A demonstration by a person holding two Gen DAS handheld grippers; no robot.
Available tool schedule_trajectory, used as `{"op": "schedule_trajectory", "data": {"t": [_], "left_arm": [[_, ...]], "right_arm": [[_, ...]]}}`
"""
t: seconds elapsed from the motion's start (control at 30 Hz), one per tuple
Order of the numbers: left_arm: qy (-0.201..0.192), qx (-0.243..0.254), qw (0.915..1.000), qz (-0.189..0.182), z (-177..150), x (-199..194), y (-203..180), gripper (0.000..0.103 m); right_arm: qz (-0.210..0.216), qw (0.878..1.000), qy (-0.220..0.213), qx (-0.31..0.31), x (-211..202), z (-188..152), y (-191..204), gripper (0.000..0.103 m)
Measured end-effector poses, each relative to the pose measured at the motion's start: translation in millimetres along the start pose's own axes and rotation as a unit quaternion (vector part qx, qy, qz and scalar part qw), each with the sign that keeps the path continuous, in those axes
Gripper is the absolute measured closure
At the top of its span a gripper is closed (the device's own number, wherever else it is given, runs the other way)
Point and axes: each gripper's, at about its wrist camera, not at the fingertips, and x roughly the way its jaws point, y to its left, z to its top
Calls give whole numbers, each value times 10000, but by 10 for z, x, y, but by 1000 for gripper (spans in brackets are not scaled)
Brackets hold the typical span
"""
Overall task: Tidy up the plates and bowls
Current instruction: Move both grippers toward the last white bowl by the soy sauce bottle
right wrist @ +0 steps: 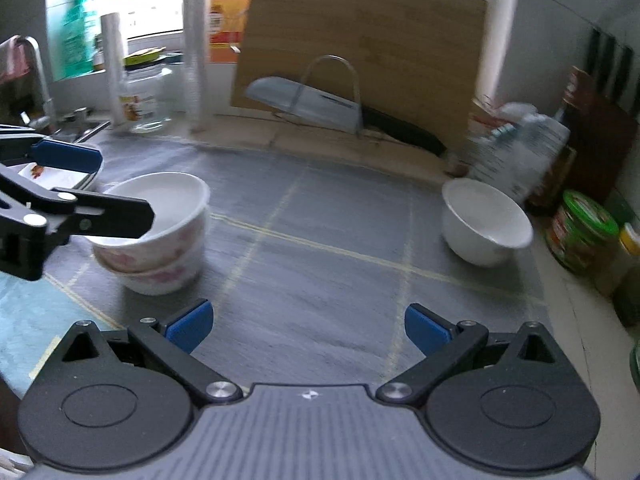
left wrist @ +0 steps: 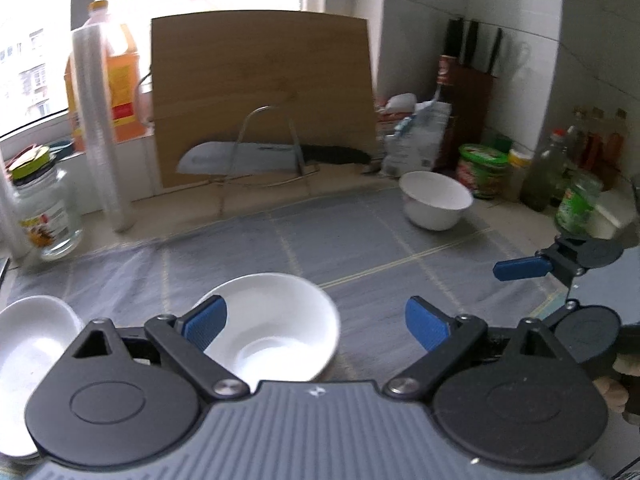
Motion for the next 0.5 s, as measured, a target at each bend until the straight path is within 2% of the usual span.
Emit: {"op": "schedule_trajectory", "data": {"t": [0.17, 0.27, 0.5], "left_arm": [[-51, 16, 10000, -17, 48, 80, -185, 7], [-105, -20, 9998, -157, 72, 164, -327, 7], [-18, 111, 9995, -283, 198, 491, -800, 7]], "right_arm": [[-121, 9999, 39, 117, 50, -7, -297, 0], [-183, 9997, 55, 151, 90, 1, -504, 0], [-328, 9991, 138, 250, 212, 7, -1095, 0]]}}
